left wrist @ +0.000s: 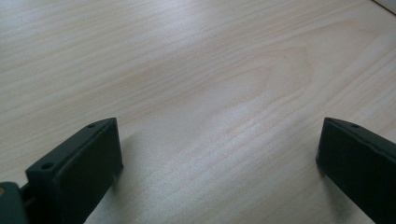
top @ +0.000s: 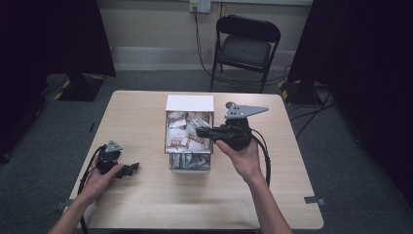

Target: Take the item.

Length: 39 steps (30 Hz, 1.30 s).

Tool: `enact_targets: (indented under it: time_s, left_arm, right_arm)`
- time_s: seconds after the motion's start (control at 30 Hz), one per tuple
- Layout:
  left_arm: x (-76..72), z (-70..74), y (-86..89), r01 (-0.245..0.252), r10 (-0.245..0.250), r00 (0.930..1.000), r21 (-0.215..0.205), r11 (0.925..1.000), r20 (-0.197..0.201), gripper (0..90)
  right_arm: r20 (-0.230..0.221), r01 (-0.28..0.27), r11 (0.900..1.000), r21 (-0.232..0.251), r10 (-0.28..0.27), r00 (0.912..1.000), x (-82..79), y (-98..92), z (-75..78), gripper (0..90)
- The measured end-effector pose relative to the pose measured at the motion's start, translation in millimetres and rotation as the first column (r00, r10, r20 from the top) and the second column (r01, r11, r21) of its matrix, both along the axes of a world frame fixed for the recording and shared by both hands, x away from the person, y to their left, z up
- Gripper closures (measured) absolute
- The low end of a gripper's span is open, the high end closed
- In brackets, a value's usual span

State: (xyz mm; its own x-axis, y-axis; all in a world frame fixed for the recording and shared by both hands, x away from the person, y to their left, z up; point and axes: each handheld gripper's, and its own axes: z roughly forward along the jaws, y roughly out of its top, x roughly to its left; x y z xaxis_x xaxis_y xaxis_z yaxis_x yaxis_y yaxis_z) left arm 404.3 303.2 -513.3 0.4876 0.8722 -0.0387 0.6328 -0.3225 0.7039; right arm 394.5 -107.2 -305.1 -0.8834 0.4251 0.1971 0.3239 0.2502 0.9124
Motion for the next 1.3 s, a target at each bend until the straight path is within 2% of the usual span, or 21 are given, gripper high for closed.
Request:
enact_targets:
  time_s: [0.97,1.3]
  left_arm:
    - [0.0,0.0,0.0,0.0,0.0,1.0,0.0,1.0,0.0,0.0]
    - [0.0,0.0,0.0,0.0,0.0,1.0,0.0,1.0,0.0,0.0]
  right_arm:
    - [0.047,0.052,0.998,0.029,-0.053,0.9975,-12.4,-30.0,20.8,90.0]
    - [0.055,0.089,0.996,0.031,-0.09,0.9944,-17.5,-47.1,23.9,90.0]
